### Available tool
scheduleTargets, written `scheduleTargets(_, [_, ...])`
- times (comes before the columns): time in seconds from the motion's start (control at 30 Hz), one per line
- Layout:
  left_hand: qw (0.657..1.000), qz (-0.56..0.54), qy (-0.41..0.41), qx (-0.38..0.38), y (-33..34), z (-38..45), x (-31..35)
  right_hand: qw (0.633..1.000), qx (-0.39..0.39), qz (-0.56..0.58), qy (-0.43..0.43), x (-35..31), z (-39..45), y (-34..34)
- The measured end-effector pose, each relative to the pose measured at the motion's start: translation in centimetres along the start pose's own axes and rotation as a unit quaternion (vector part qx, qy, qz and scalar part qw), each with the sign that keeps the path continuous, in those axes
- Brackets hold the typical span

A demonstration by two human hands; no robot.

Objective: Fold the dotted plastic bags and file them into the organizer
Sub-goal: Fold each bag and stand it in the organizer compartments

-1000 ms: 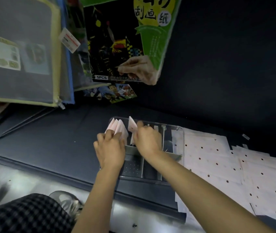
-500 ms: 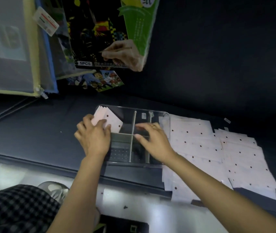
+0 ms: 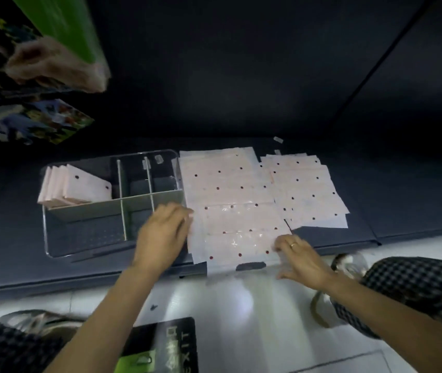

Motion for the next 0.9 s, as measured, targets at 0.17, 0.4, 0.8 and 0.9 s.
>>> scheduleTargets(0.17, [0.942, 0.001, 0.053, -0.332, 9.4, -5.3, 4.5, 0.987, 0.135, -0.025, -0.077, -0.3, -0.4, -1.4])
scheduleTargets(0.4, [0.947, 0.077, 0.113, -0.291, 10.2, -6.3, 5.1, 0.986, -0.044, 0.154, -0.033, 2.2, 1.5, -2.0])
scheduleTargets(0.8, [0.935, -0.266, -0.235, -0.011, 6.3, -0.3, 3.1, 0.780, -0.173, 0.581, 0.158, 5.0, 8.3, -5.3])
scheduleTargets(0.9, [0.969, -0.187, -0.163, 0.015, 5.5, 0.3, 3.8, 0.782, -0.130, 0.569, 0.220, 5.7, 9.4, -5.1])
Point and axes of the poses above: each hand's wrist, its own z-axis towards the middle knuckle, its own y-axis out of the palm, x = y × z, the point moved 5 cm from there along z, towards the middle knuckle, and after that the axes turned 2 degrees about -x, right-handed, at the moved point
